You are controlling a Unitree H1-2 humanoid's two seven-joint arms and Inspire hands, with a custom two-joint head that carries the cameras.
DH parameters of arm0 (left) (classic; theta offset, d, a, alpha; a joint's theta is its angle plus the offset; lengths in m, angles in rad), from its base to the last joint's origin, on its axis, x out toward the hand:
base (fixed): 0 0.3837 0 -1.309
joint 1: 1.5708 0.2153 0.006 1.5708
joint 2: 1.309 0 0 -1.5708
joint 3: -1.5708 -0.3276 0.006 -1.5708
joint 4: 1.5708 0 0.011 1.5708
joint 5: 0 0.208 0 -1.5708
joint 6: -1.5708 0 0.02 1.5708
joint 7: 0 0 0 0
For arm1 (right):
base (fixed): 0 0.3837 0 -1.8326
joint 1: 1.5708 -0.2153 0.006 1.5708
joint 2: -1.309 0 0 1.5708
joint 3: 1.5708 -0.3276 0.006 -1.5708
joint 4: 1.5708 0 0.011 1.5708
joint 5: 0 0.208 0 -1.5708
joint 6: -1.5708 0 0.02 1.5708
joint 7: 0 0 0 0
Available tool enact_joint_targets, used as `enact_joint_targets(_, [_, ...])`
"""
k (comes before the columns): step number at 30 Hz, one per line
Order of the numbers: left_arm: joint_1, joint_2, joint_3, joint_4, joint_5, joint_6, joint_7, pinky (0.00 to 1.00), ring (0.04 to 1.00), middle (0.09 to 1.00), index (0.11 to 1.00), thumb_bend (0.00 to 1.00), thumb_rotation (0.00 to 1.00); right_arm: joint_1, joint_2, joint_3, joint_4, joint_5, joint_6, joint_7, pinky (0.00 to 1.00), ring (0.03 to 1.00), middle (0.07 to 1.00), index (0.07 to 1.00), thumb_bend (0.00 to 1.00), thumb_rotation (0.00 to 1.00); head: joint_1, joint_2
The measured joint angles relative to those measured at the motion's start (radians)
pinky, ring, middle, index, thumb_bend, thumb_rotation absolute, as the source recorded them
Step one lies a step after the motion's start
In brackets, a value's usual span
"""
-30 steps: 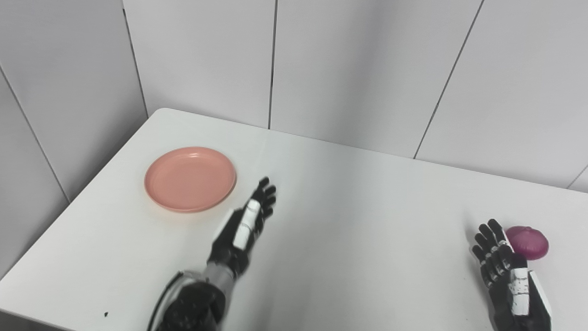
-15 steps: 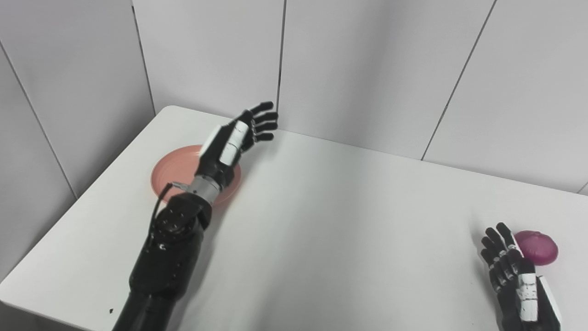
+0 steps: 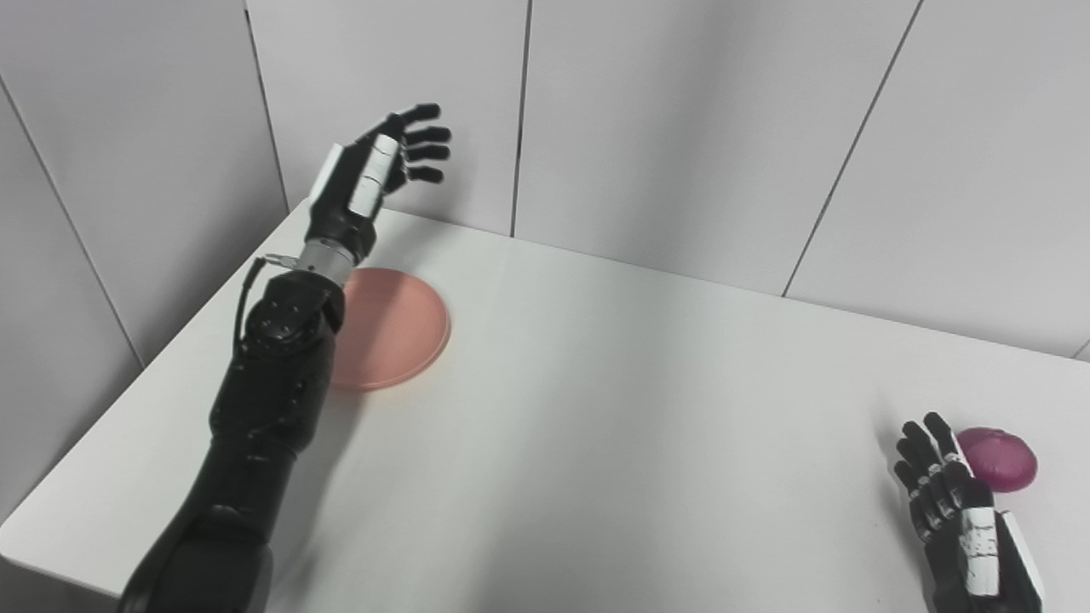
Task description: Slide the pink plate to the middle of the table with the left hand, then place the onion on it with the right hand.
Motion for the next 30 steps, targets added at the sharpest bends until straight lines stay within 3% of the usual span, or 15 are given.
enact_joint_targets(8, [-0.025, 0.093, 0.028, 0.161, 0.005, -0.061, 0.001, 0.71, 0.765, 0.767, 0.764, 0.89, 0.93, 0.001, -0.001, -0.003, 0.002, 0.002, 0.000, 0.014, 1.00, 0.986, 0.967, 1.000, 0.88, 0.93, 0.008, 0.000])
enact_joint_targets(16, [-0.030, 0.144, 0.045, 0.276, 0.014, -0.092, 0.000, 0.73, 0.770, 0.771, 0.755, 0.86, 0.90, 0.001, -0.001, -0.007, 0.003, 0.010, 0.000, 0.021, 1.00, 0.989, 0.961, 1.000, 0.88, 0.93, 0.011, 0.002])
enact_joint_targets(24, [-0.032, 0.159, 0.080, 0.372, -0.005, -0.118, 0.002, 0.80, 0.829, 0.814, 0.802, 0.83, 0.92, 0.002, -0.004, -0.007, 0.005, 0.009, 0.000, 0.026, 1.00, 0.982, 0.953, 0.999, 0.89, 0.93, 0.012, 0.008])
enact_joint_targets(30, [-0.031, 0.152, 0.101, 0.413, -0.027, -0.118, 0.002, 0.76, 0.805, 0.789, 0.795, 0.82, 0.90, 0.001, -0.003, -0.010, 0.006, 0.009, 0.000, 0.027, 1.00, 0.966, 0.942, 0.982, 0.92, 0.91, 0.008, 0.012])
